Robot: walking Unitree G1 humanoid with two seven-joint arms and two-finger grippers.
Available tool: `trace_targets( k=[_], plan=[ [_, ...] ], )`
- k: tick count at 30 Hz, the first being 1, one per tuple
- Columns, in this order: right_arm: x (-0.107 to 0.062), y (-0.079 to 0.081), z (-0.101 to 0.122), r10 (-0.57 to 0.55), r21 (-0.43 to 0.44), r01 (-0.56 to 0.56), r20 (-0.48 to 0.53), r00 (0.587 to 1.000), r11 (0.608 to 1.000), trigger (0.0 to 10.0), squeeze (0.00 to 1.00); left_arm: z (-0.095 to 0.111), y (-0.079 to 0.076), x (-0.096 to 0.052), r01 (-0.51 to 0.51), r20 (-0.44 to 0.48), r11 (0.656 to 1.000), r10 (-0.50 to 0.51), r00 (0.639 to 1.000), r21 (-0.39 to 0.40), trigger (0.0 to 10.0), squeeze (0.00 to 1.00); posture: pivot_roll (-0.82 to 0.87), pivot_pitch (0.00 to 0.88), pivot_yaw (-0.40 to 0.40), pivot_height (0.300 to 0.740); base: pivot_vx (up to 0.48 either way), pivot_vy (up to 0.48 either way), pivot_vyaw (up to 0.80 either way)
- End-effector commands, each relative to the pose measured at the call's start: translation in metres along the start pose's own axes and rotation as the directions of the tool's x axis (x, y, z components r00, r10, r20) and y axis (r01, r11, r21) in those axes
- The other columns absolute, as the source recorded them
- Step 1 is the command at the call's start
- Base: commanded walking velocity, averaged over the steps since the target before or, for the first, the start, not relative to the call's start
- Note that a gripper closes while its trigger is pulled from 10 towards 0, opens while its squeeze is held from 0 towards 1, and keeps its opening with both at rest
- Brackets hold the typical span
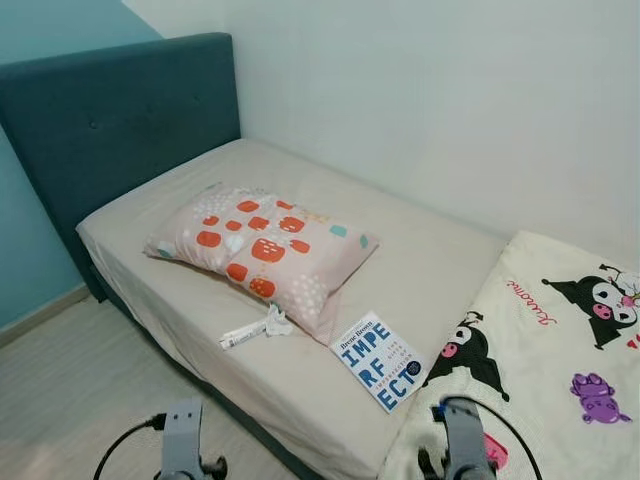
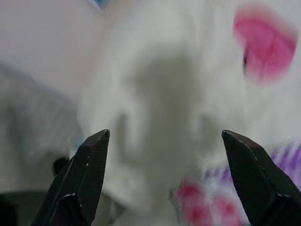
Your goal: Clean up the room
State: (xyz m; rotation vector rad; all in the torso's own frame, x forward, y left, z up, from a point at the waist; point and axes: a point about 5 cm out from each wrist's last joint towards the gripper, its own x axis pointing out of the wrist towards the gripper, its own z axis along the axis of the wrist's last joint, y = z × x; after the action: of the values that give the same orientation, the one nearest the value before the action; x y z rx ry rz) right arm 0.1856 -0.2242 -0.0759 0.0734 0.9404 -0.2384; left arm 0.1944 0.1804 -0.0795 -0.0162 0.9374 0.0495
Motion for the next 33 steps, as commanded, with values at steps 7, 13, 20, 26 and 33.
trace_targets(
  k=[7, 13, 20, 26, 33],
  plan=[
    [-0.009, -0.015, -0.044, -0.021, 0.002, 0.022, -0.129, 0.991, 1.000, 10.0, 0.00, -0.032, 0.018, -0.008, -0.042, -0.087, 0.999, 0.043, 0.995, 0.014, 10.0, 0.00, -0.13, 0.073, -0.032, 0.740, 0.000, 0.000, 0.00],
    [-0.011, -0.022, -0.052, -0.023, -0.048, 0.016, -0.146, 0.989, 0.999, 10.0, 0.00, -0.039, 0.023, -0.010, -0.058, -0.107, 0.998, 0.061, 0.992, 0.026, 10.0, 0.00, -0.12, 0.073, -0.044, 0.740, 0.000, 0.000, 0.00],
    [-0.015, -0.037, -0.056, -0.032, -0.128, 0.012, -0.159, 0.987, 0.992, 10.0, 0.00, -0.043, 0.020, -0.011, -0.052, -0.115, 0.997, 0.059, 0.992, 0.059, 10.0, 0.00, -0.10, 0.053, -0.063, 0.740, 0.000, 0.000, 0.00],
    [-0.013, -0.034, -0.052, -0.027, -0.164, 0.002, -0.151, 0.988, 0.986, 10.0, 0.00, -0.042, 0.014, -0.010, -0.024, -0.110, 0.995, 0.035, 0.993, 0.100, 10.0, 0.00, -0.09, 0.039, -0.059, 0.740, 0.000, 0.000, 0.00],
    [-0.010, -0.018, -0.048, 0.011, -0.211, -0.044, -0.159, 0.987, 0.976, 10.0, 0.00, -0.044, 0.016, -0.011, -0.014, -0.121, 0.989, 0.031, 0.992, 0.144, 10.0, 0.00, -0.08, 0.028, -0.058, 0.740, 0.000, 0.000, 0.57]
  ],
)
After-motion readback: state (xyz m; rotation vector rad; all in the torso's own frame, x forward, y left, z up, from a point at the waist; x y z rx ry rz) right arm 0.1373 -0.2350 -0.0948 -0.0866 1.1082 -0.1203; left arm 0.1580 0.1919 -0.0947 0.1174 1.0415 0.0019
